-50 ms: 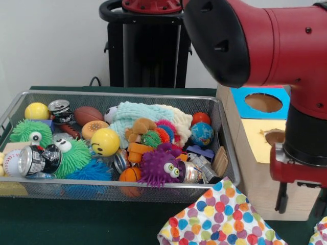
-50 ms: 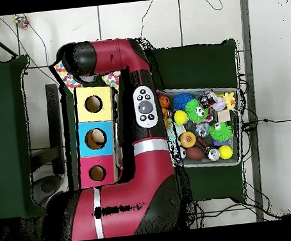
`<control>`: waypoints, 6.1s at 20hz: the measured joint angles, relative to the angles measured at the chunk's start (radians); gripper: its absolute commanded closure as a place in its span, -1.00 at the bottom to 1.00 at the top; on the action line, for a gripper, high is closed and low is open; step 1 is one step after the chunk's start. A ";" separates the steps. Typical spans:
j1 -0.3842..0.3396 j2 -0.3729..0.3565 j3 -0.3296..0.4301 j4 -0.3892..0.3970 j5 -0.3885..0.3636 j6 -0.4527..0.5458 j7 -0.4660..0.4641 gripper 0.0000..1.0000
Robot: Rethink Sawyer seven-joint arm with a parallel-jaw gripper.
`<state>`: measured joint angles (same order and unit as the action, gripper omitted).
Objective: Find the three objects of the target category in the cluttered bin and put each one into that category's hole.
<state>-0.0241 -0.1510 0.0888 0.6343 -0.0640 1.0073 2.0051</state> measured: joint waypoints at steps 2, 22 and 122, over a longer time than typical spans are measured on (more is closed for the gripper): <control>-0.006 -0.013 0.000 0.019 -0.017 -0.001 -0.017 -1.00; -0.042 -0.246 -0.001 0.318 -0.115 -0.001 -0.040 -1.00; 0.002 0.172 0.011 -0.163 -0.213 0.118 -0.040 -1.00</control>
<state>-0.0221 0.0208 0.0995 0.4711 -0.2771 1.1252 1.9654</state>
